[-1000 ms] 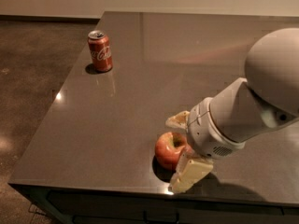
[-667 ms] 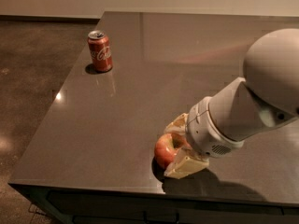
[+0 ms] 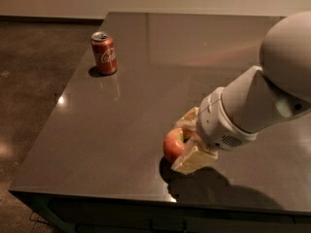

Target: Move apple near coke can

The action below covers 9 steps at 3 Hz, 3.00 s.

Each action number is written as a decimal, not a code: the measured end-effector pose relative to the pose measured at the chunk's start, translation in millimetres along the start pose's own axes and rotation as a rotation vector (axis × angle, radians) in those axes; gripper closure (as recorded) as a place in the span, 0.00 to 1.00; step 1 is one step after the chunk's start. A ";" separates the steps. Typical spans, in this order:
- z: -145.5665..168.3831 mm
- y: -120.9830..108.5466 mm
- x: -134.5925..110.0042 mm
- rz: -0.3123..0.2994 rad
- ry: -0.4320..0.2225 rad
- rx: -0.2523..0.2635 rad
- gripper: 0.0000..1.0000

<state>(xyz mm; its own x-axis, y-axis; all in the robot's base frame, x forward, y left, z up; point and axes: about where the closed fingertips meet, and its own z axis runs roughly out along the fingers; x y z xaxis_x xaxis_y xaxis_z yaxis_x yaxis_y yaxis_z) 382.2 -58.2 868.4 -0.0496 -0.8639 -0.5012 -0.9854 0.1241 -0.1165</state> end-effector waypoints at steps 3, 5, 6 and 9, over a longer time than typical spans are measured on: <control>-23.1 -43.3 -76.9 0.160 -0.025 0.129 1.00; -24.9 -44.8 -80.2 0.167 -0.026 0.143 1.00; -16.9 -60.5 -91.4 0.160 -0.069 0.141 1.00; 21.1 -156.3 -123.5 0.099 -0.111 0.180 1.00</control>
Offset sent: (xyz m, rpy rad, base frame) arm 0.0544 0.0532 0.0749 0.0710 -0.0343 -0.1695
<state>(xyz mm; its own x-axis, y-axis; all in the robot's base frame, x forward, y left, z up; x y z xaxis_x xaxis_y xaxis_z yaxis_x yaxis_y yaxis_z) 545.8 39.3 930.5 -0.1166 -0.7858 -0.6075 -0.9314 0.2989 -0.2079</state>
